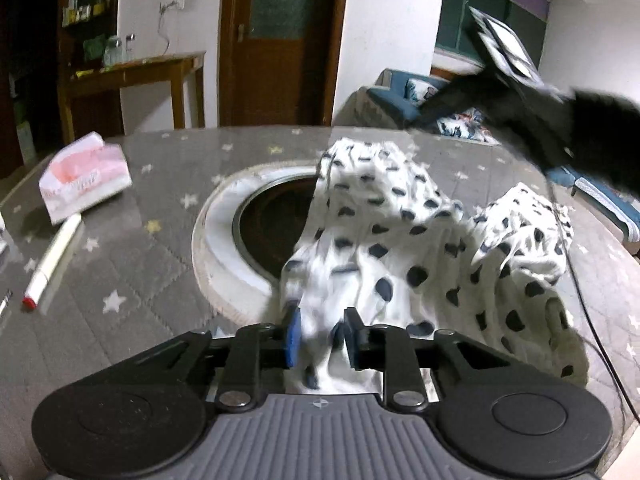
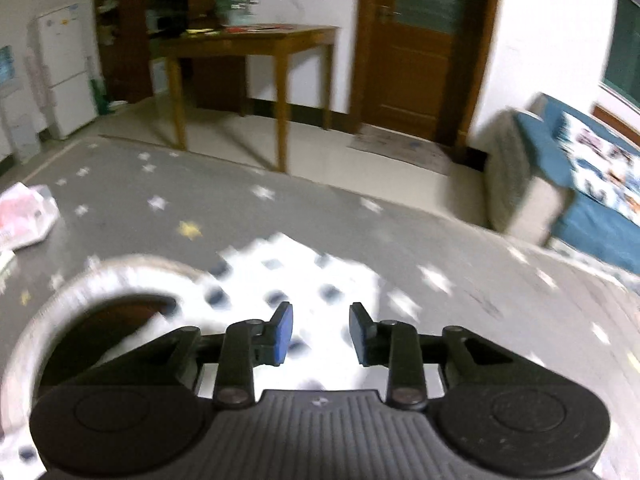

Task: Fold clothes

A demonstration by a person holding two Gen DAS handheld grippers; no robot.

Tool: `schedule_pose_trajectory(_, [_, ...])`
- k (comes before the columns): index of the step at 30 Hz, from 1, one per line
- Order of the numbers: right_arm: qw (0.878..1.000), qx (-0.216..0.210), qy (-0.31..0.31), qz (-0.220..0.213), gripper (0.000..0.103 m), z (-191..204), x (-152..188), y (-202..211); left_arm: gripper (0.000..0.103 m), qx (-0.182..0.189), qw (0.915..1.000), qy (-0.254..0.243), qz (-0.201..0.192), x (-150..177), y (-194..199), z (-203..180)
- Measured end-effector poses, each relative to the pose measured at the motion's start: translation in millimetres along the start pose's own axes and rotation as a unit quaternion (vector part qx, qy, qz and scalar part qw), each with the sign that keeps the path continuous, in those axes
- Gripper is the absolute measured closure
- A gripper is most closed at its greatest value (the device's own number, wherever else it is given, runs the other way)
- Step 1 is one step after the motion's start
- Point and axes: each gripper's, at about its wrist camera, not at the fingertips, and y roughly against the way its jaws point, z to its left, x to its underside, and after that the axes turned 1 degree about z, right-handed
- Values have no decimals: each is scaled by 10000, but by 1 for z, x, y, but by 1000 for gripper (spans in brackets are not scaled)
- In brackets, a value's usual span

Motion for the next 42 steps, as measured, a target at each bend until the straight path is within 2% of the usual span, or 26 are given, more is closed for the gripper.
schedule_pose_trajectory(3, [9989,258,-390,68,69,-39,31,23,77,202,9996,-150,-150,-7,4,-14])
schedule_pose_trajectory(8, [9941,577,-901,191,69,-90,81,47,77,761,9958,-491,-164,-14,-3,-54])
schedule_pose_trajectory(13, [9907,576,-1192,316,64,-118,116,55,77,1305,9874,-893,114,-18,-29,-93])
schedule_pose_trajectory(19, [9886,605,-1324,372,64,-131,126,37,77,1707,9758,-1256,536,-13,-57,-124])
schedule_pose_trajectory(24, [9868,643,-1431,407,61,-141,133,21,77,2001,9663,-1377,857,-5,-71,-132])
schedule_pose_trajectory(29, [9901,672,-1199,288,59,-141,110,-5,79,2453,9531,-1420,1058,2,-74,-136])
schedule_pose_trajectory(32, [9922,634,-1059,162,59,-138,86,-29,79,2780,9429,-1429,1149,5,-72,-139])
schedule_pose_trajectory(35, [9938,597,-937,60,56,-132,66,-50,79,2957,9360,-1526,1146,10,-71,-144])
schedule_pose_trajectory(37, [9950,563,-830,-10,53,-127,53,-65,79,3045,9336,-1502,1146,11,-72,-147])
schedule_pose_trajectory(42, [9964,541,-655,-1,53,-119,37,-75,79,3141,9323,-1405,1114,13,-73,-156])
